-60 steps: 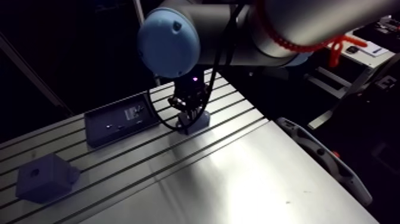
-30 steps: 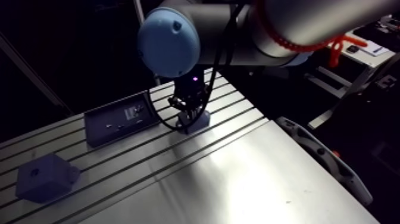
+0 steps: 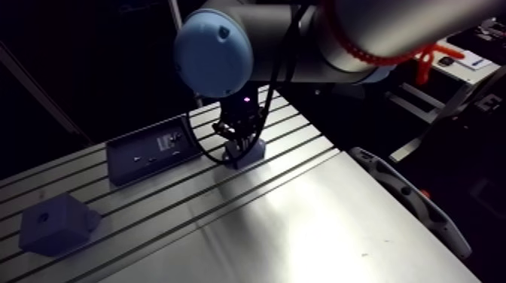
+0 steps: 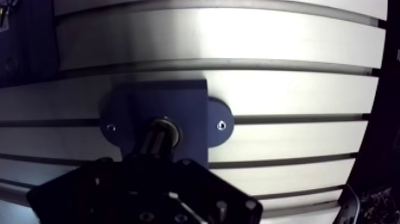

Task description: Pick up the bearing and press it into the housing until flush.

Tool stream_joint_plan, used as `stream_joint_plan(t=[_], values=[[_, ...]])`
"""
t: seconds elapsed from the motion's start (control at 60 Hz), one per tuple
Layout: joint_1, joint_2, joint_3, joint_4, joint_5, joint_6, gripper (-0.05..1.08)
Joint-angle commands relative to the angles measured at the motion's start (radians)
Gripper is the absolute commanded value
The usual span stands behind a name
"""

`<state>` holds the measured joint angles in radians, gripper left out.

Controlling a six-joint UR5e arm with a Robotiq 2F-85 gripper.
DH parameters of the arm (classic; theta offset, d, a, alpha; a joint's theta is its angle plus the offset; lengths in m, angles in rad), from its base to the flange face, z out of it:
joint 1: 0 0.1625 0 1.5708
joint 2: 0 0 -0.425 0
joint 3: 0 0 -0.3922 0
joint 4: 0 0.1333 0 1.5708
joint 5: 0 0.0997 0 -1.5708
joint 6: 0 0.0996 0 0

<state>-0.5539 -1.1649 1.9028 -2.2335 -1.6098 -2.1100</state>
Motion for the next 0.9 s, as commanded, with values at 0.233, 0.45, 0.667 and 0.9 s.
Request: stream_joint_plan(t=[0.233, 0.45, 0.667, 0.9], values=[[-0.002, -0.043, -0.027, 0.016, 0.004, -0.007, 1.08], [0.002, -0.109, -0.039, 0.079, 0.005, -0.012, 1.07], [0.028, -0.169, -0.100, 0.276, 0.001, 0.003, 0.00], [0.170, -0.214, -0.238, 0.543, -0.016, 0.247, 0.00]])
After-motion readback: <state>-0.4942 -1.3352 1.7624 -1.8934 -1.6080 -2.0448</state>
